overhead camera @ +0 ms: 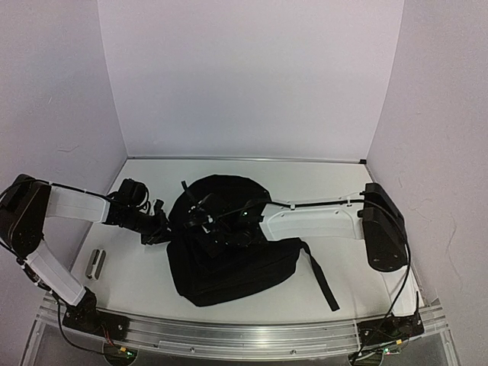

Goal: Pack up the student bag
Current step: Unzip the student bag at the center of the board.

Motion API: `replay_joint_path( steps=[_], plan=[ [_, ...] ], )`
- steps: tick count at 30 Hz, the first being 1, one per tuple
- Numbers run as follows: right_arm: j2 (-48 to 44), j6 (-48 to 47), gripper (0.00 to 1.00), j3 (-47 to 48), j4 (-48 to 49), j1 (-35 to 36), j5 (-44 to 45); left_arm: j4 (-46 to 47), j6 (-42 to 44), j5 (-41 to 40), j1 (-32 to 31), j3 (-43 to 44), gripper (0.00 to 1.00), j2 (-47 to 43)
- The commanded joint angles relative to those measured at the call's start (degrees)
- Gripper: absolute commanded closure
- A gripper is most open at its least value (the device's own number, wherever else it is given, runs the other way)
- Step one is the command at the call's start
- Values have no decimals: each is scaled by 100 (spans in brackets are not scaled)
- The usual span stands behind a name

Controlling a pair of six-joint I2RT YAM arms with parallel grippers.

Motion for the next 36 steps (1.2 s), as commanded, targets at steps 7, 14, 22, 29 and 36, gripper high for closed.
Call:
replay_joint_path(
  steps=[7,14,22,29,36],
  plan=[
    [691,-644,53,788,-27,75,344,244,32,153,3,-31,100,42],
    [900,-510,94,1057,-29,93,866,310,-11,95,15,-82,100,-10],
    [241,323,100,339,-29,84,1682,470,-133,47,171,-189,100,-85],
    [-571,1123,100,-453,-112,-195,1435,401,-103,-2,408,-299,100,-195],
    [-1279,1579,100,-1162,-109,-819,670,282,-39,-91,569,-349,100,-350]
  ],
)
